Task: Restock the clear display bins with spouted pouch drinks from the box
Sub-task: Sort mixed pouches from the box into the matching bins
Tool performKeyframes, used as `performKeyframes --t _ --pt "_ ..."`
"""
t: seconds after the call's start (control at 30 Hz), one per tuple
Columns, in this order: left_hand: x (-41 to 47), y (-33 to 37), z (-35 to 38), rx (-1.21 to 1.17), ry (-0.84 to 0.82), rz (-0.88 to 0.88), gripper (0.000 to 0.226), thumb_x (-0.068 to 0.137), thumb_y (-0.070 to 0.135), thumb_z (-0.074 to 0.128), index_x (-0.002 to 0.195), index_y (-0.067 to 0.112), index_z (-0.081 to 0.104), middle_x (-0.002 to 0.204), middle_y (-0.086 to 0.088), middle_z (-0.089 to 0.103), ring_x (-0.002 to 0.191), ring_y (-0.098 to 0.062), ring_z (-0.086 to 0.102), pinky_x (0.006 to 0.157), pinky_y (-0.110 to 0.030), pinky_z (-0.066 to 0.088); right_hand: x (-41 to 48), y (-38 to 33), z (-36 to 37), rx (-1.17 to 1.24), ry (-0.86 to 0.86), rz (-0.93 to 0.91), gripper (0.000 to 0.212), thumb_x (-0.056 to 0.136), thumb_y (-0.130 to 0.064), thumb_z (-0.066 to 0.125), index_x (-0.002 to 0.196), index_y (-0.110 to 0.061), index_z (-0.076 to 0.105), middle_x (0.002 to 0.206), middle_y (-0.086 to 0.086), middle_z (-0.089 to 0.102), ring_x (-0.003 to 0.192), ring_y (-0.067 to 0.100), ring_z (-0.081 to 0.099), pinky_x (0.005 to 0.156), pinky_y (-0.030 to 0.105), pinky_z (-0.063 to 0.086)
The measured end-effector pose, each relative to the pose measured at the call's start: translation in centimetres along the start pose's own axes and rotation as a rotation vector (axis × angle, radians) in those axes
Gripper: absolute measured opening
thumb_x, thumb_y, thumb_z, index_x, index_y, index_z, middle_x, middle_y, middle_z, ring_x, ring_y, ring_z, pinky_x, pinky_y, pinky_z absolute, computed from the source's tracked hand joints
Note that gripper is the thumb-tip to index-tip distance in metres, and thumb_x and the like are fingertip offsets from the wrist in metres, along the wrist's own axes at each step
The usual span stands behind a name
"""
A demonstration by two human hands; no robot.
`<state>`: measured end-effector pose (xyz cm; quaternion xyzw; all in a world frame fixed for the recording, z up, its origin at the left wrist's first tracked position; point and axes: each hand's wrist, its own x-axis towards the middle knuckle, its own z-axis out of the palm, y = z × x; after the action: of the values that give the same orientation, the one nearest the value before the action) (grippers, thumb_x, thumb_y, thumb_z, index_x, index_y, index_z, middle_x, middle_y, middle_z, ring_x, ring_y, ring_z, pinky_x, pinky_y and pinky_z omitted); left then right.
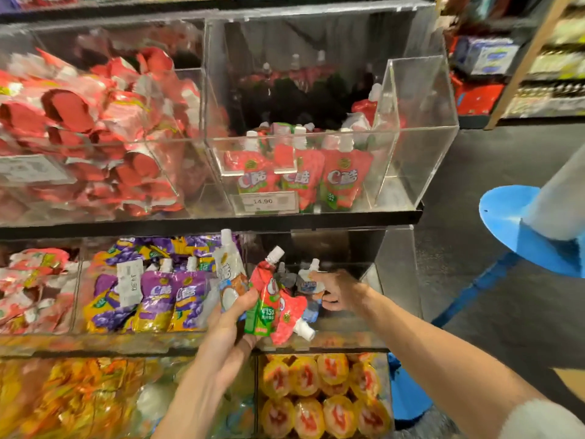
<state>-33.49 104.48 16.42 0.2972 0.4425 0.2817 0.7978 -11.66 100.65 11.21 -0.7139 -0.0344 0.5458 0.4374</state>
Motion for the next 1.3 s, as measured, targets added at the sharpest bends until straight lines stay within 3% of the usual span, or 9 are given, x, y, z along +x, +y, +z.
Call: performKeyframes --t 0.17,0.33,0.43,0.63,0.8,0.9,1.03,1.2,1.3 --pt "0.0 0.9 0.2 -0.037 -0.079 -0.028 0.059 0.057 0.014 0.084 0.113 0.007 0.067 0.097 -0.018 0.076 0.077 -0.026 0.075 0.056 -0.037 0.061 3.5 -0.3 1.2 0.028 0.13 0.04 0.038 0.092 -0.03 0.07 0.123 -0.013 0.057 0.129 0.006 0.058 0.107 0.022 0.056 0.083 0.033 0.049" --pt "0.4 0.8 0.7 -0.03 -0.047 -0.021 0.04 0.066 0.009 0.07 0.106 0.011 0.067 0.094 -0.015 0.076 0.076 -0.023 0.075 0.06 -0.037 0.062 6.1 -0.8 1.6 -0.025 0.058 0.073 0.021 0.103 -0.025 0.05 0.115 -0.009 0.057 0.126 0.007 0.058 0.096 0.017 0.05 0.097 0.032 0.047" --pt "0.7 0.5 1.2 -0.038 -0.013 -0.006 0.036 0.065 0.008 0.069 0.101 0.014 0.067 0.09 -0.013 0.077 0.072 -0.021 0.075 0.059 -0.036 0.062 8.3 0.0 1.8 -0.106 0.088 -0.05 0.032 0.1 -0.029 0.057 0.121 -0.006 0.059 0.117 0.011 0.063 0.089 0.021 0.06 0.073 0.032 0.054" --pt "1.0 0.1 2.1 0.014 0.025 -0.009 0.064 0.063 0.011 0.075 0.126 0.008 0.06 0.11 -0.018 0.073 0.089 -0.027 0.074 0.064 -0.037 0.062 9.1 -0.7 2.5 -0.538 0.328 -0.139 0.049 0.092 -0.032 0.068 0.126 -0.003 0.048 0.131 0.016 0.056 0.122 0.031 0.057 0.096 0.034 0.049" --pt "0.1 -0.3 3.0 0.107 -0.007 -0.006 0.065 0.061 0.01 0.078 0.123 0.008 0.057 0.105 -0.018 0.074 0.081 -0.026 0.074 0.061 -0.036 0.061 5.5 -1.0 1.2 -0.779 0.253 -0.27 0.055 0.094 -0.032 0.061 0.138 -0.005 0.042 0.138 0.017 0.053 0.13 0.033 0.048 0.107 0.034 0.039" --pt "-0.1 -0.5 3.4 0.191 -0.061 -0.013 0.063 0.059 0.012 0.08 0.118 0.01 0.059 0.1 -0.016 0.075 0.08 -0.027 0.074 0.064 -0.037 0.061 1.3 -2.2 0.0 -0.391 0.044 -0.337 0.013 0.098 -0.024 0.057 0.106 -0.014 0.06 0.113 0.011 0.066 0.102 0.029 0.064 0.084 0.035 0.05" --pt "0.1 -0.5 4.8 0.306 -0.187 -0.058 0.056 0.058 0.008 0.081 0.111 0.008 0.064 0.097 -0.017 0.075 0.08 -0.028 0.074 0.07 -0.039 0.061 -5.9 -4.4 -2.2 -0.071 -0.39 -0.359 0.042 0.087 -0.055 0.058 0.082 -0.015 0.071 0.08 0.005 0.069 0.073 0.017 0.065 0.067 0.027 0.053" --pt "0.2 -0.3 6.7 0.458 -0.319 -0.153 0.052 0.063 0.006 0.08 0.112 0.009 0.063 0.109 -0.024 0.071 0.088 -0.032 0.071 0.077 -0.044 0.061 -9.3 -5.3 -4.6 -0.162 -0.384 -0.371 0.038 0.08 -0.045 0.075 0.096 -0.011 0.071 0.098 0.013 0.071 0.095 0.028 0.062 0.076 0.035 0.047" --pt "0.3 -0.3 7.2 0.569 -0.336 -0.175 0.044 0.069 0.003 0.083 0.109 0.01 0.066 0.112 -0.026 0.069 0.095 -0.037 0.07 0.09 -0.055 0.055 -10.5 -4.6 -5.8 -0.213 -0.333 -0.402 0.009 0.089 -0.022 0.072 0.087 -0.016 0.066 0.081 0.0 0.076 0.078 0.013 0.071 0.068 0.025 0.054"
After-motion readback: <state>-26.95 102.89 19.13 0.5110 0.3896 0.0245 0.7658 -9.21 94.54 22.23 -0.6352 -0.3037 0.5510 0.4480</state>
